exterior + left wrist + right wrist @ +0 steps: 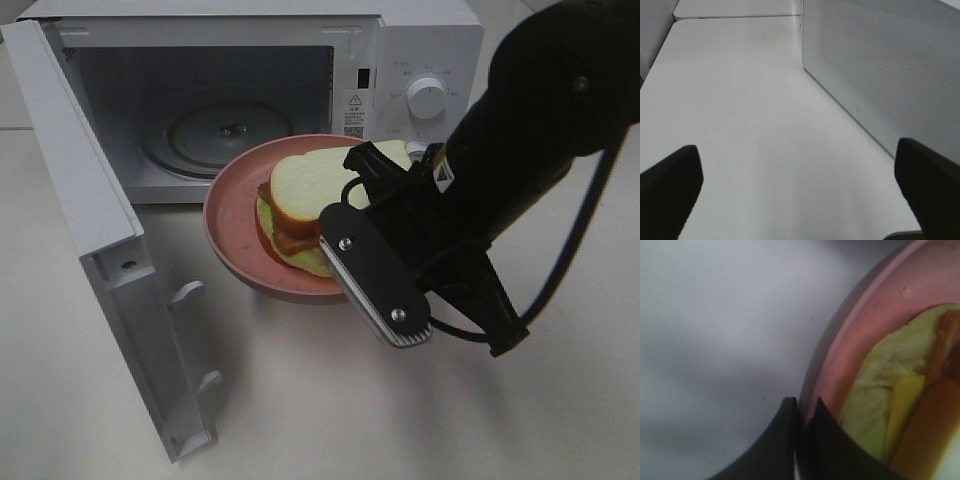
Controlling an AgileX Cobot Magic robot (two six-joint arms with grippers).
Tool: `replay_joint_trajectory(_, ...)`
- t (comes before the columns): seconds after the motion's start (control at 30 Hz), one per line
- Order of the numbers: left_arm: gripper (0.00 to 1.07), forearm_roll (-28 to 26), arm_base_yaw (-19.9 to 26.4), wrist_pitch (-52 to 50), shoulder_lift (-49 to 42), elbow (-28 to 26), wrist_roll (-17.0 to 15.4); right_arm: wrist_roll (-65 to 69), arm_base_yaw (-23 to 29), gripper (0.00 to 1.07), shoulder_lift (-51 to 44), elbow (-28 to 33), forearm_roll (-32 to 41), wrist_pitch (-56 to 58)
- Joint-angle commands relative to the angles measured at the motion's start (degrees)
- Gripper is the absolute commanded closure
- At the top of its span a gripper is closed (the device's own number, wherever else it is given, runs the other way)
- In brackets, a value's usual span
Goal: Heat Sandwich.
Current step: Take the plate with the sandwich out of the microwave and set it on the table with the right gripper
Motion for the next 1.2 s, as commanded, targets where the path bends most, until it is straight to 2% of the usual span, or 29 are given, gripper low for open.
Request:
replay_joint_trajectory(0.03,0.03,-0.11,0.06,-0.92,-1.49,0.17,0.06,0.46,0.29,1.07,-3.5,2.69,-0.46,-3.15)
replay_joint_trajectory(0.33,0.03,-0.11,0.06,-0.92,-1.49,0.17,0.06,2.69,0.29,1.07,-12.61,10.83,-0.52,-3.04)
replay_joint_trajectory(0.6,0.03,-0.11,0.06,-0.92,-1.49,0.17,0.06,4.87,0.29,1.07,-18.05,14.5,-0.97,-1.55)
replay_joint_trajectory(0.87,0.03,-0.11,0.06,-0.92,-1.49,0.17,0.06,12.38,0.29,1.07,-21.49,15.64,-6.88,2.98)
replay_joint_trajectory(1.07,0.03,-0.11,0.06,-0.92,-1.49,0.17,0.06,25.44,0.29,1.07,-22.12,15.64,-14.73,6.25)
replay_joint_trajectory(1.2,0.03,-0.11,0.06,-0.92,-1.49,0.17,0.06,31.17,0.29,1.07,-22.12,15.64,-17.36,6.36)
